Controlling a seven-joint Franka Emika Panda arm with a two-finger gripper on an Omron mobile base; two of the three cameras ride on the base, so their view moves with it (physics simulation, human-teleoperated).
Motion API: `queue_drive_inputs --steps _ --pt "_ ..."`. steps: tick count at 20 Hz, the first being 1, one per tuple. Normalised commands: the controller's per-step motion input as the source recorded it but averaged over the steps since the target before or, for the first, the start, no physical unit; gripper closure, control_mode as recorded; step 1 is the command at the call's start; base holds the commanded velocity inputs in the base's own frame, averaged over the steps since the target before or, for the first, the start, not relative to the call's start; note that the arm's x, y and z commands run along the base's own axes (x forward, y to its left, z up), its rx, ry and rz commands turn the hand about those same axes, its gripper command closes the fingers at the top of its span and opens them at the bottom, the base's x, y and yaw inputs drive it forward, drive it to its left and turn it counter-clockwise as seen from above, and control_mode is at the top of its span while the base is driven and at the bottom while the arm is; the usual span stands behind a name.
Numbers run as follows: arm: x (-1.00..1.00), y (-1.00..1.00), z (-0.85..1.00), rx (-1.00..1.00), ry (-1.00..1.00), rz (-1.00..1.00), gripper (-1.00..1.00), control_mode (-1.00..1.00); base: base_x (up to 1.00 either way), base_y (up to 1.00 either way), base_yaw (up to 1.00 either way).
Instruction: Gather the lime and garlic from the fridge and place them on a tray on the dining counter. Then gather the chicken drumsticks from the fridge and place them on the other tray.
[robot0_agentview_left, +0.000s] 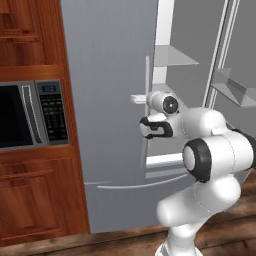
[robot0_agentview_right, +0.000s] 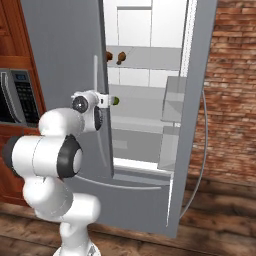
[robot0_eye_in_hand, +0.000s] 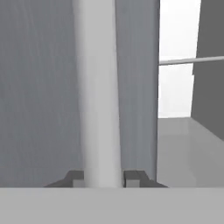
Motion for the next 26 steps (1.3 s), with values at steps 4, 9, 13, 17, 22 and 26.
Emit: queue_drive_inputs --steps 4,9,13,17,22,26 --pt "-1.0 0.63 0.39 0.17 0.4 -0.04 1.0 -1.0 0.0 0.0 0.0" --pt "-1.0 1.0 0.0 0.1 0.09 -0.04 1.0 -1.0 0.0 0.0 0.0" --pt "-1.0 1.0 -0.38 0.06 -0.05 -0.02 1.0 -1.0 0.0 0.0 0.0" --pt "-1.0 0.77 -0.27 0.04 -0.32 0.01 1.0 -1.0 0.0 0.0 0.0" --pt "-1.0 -0.82 0.9 0.2 -0.5 -0.01 1.0 -1.0 0.0 0.0 0.0" --pt "-1.0 -1.0 1.0 0.3 -0.24 0.01 1.0 -1.0 0.0 0.0 0.0"
